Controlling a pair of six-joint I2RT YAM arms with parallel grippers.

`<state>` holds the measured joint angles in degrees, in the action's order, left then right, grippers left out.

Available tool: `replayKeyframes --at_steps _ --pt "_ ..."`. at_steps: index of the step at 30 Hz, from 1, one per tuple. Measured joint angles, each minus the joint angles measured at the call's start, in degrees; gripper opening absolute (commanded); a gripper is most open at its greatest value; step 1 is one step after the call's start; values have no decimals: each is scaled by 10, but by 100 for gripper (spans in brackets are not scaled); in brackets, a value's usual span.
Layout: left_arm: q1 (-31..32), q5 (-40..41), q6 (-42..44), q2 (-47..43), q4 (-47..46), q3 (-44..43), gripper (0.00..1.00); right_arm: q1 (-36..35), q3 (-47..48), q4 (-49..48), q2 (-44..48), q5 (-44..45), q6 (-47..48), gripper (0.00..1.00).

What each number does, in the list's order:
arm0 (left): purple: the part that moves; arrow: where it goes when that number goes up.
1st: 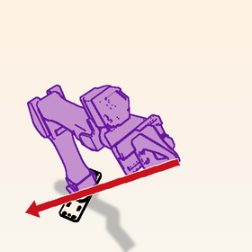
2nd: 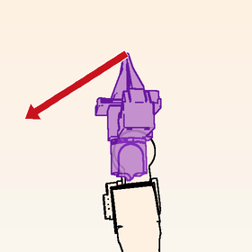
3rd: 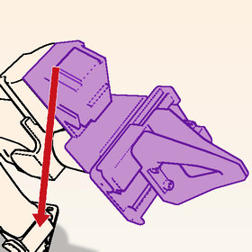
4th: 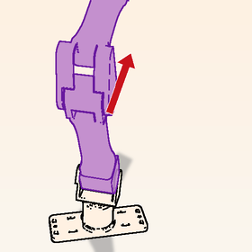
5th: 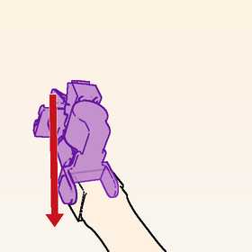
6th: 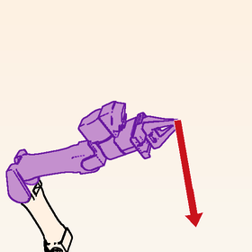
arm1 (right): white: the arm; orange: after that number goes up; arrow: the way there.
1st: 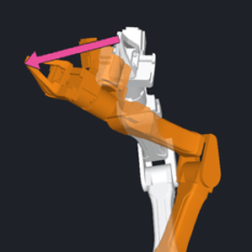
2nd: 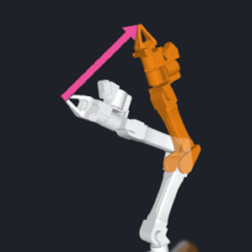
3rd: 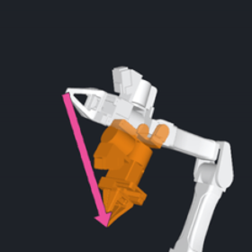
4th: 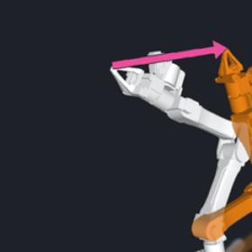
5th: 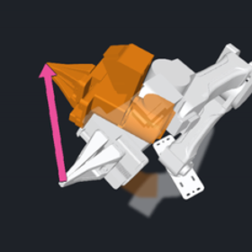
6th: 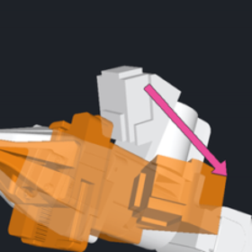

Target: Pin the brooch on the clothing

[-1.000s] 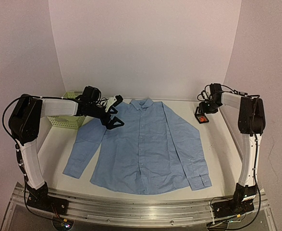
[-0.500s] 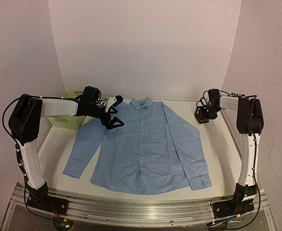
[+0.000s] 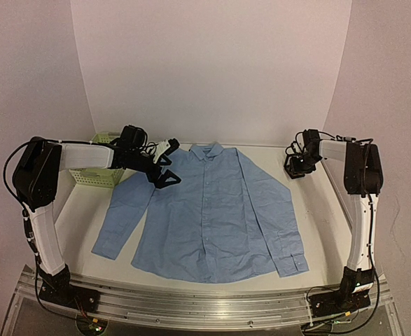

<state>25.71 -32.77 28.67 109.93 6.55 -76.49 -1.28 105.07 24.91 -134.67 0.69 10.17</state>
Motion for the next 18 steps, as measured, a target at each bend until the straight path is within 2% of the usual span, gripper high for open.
replayKeyframes --at_steps 12,18 --pt "0 0 0 0 0 0 99 0 19 7 2 -24 -24 23" --pt "0 -1 3 0 0 0 99 0 13 10 35 -38 -37 21"
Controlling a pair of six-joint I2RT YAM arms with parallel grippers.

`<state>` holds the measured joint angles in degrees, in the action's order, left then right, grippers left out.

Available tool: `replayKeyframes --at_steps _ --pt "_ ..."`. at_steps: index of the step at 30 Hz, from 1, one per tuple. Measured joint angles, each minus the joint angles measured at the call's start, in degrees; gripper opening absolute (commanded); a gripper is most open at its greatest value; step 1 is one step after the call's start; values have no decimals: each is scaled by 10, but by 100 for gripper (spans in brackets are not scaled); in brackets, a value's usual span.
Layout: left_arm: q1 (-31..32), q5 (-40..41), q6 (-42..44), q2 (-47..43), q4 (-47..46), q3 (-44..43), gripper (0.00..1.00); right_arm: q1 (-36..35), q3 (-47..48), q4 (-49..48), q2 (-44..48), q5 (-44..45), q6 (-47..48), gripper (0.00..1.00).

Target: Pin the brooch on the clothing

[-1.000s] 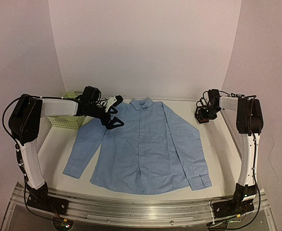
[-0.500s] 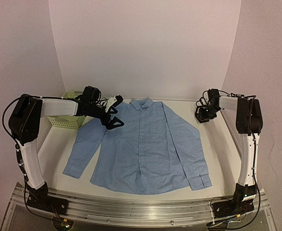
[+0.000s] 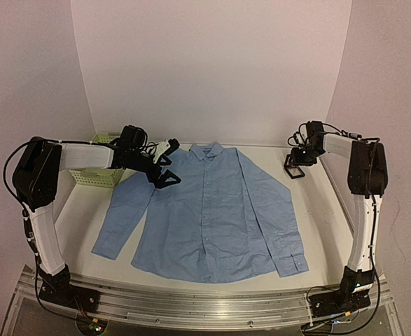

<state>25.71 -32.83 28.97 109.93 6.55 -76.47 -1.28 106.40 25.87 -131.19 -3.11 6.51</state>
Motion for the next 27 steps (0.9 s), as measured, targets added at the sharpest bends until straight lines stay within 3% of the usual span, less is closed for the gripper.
replayKeyframes --at_steps 5,10,13,18,23,27 --pt "0 -9 8 0 0 0 99 -3 -42 0 67 -37 -6 21" --pt "-4 -55 18 -7 12 -1 99 -37 -74 8 150 -132 -7 21" --pt "-5 -98 44 -23 30 -4 99 -87 -71 6 192 -197 -13 20" --pt "-6 -156 164 -84 53 -4 94 -195 -39 2 224 -271 -33 20" --pt "-6 -190 279 -142 53 -22 86 -299 -21 -2 228 -302 -51 20" --pt "-6 -214 324 -170 59 -51 86 -364 -20 -2 228 -316 -71 21"
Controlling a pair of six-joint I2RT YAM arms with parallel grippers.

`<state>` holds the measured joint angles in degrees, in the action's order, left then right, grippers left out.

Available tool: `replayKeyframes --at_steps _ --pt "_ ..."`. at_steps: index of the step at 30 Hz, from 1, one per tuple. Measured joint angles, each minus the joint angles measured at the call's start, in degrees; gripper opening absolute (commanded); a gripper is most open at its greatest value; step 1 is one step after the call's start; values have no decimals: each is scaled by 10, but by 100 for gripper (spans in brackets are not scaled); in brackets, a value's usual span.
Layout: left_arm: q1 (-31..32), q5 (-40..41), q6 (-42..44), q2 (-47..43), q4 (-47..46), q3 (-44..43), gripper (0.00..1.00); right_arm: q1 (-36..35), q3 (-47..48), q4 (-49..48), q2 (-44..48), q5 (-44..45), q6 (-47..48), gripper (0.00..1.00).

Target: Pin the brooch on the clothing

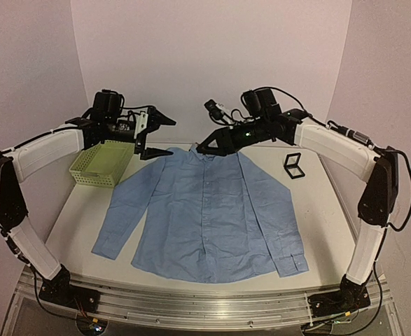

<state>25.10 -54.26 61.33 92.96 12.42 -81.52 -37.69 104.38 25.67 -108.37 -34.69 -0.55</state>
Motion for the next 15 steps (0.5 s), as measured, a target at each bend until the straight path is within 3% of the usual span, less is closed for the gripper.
replayKeyframes --at_steps 8,15 --pt "11 -58 167 -65 108 9 76 -94 0 -1 13 1 -20 21" --pt "49 -55 290 -87 174 14 52 -126 -1 -4 21 9 -26 21"
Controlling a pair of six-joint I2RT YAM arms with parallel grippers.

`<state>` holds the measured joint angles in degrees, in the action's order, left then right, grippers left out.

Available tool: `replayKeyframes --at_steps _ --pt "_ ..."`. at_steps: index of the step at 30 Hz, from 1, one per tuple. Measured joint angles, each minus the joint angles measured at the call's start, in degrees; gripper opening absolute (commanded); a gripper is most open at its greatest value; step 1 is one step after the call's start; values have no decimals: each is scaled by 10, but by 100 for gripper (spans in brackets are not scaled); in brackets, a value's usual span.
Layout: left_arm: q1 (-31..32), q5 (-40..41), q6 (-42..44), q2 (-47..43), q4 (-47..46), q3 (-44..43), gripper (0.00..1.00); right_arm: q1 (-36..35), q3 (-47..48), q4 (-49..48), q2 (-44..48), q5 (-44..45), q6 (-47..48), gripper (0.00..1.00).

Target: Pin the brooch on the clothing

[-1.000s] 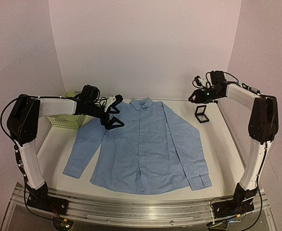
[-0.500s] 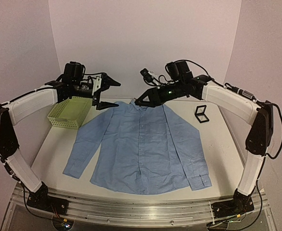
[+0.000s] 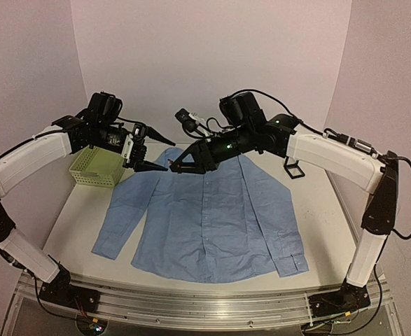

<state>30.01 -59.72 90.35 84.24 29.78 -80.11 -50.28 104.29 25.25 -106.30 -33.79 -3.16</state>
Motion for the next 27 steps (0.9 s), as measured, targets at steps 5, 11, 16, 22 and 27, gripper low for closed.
replayKeyframes --at_steps 5,11,16,22,27 --pt "2 4 45 -4 34 1 40 -9 -8 -6 2 8 -4 20" --pt "13 14 57 -14 46 3 38 -14 -9 -16 2 10 -6 20" --pt "14 24 59 -15 47 4 20 -16 -9 -18 2 10 -8 20" --pt "16 30 60 -15 47 4 5 -18 -9 -21 2 10 -8 20" --pt "16 30 59 -15 46 7 0 -18 -9 -22 2 10 -8 20"
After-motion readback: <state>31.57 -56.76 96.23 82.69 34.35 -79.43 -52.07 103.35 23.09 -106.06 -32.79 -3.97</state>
